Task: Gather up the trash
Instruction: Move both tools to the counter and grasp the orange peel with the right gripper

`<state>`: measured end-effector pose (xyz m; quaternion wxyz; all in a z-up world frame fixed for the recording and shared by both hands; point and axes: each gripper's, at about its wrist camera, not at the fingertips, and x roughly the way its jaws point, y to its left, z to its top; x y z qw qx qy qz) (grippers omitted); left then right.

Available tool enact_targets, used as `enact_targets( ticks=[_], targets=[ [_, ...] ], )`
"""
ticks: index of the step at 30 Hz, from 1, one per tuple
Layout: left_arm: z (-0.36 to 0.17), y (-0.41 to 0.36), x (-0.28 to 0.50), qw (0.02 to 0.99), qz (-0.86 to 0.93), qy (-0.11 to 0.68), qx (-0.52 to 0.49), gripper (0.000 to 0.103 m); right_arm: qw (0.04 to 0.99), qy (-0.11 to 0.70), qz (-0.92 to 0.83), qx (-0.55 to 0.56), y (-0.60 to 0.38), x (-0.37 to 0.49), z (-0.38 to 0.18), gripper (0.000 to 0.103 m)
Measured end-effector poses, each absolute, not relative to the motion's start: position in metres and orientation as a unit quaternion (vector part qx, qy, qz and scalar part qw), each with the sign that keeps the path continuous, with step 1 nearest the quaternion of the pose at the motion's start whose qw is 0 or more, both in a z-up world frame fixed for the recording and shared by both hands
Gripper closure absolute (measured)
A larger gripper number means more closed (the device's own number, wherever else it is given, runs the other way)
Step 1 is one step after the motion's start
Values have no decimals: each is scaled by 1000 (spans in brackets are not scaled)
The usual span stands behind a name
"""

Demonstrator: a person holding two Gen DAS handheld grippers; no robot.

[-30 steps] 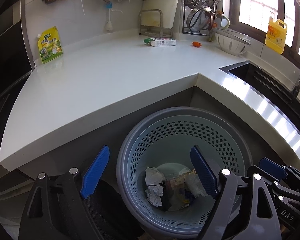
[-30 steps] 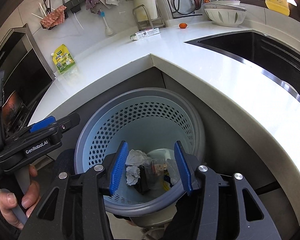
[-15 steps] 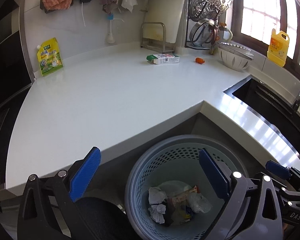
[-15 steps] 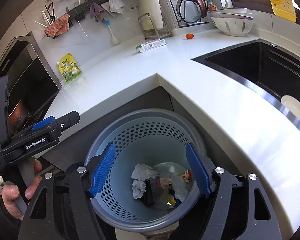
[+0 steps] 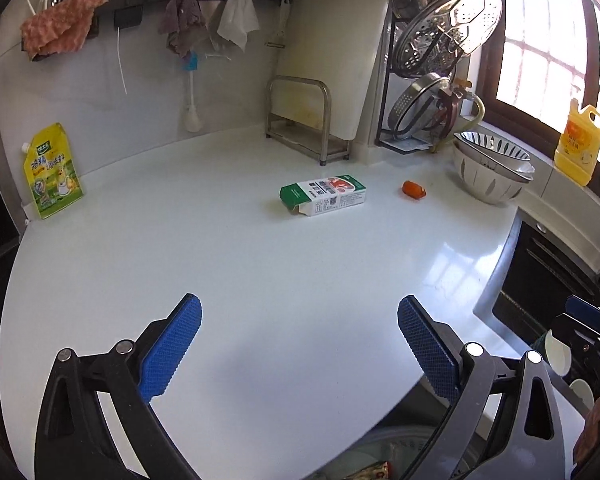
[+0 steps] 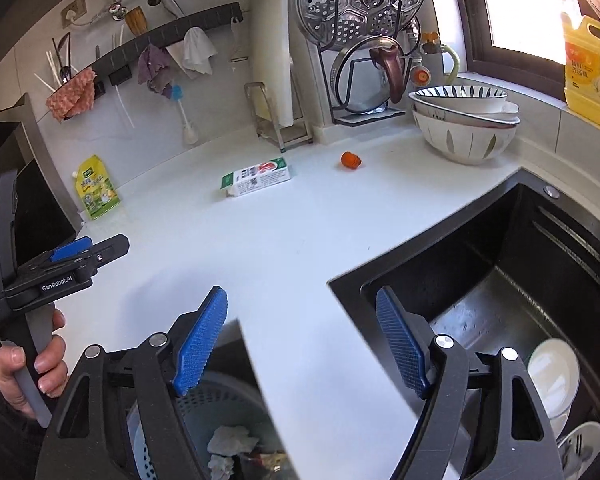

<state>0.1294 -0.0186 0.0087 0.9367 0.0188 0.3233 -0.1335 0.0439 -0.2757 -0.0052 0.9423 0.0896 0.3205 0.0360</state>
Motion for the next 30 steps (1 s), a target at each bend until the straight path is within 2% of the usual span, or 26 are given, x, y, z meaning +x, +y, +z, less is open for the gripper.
enact_targets(
  ticks=[16, 30],
  targets=[
    [-23, -51, 285, 930, -117, 348, 23, 6, 928, 362, 13, 81, -318, 244, -23, 29],
    [-33, -65, 316, 932, -124, 338, 34, 6, 912, 403, -15, 78, -332, 344, -49, 29]
  ],
)
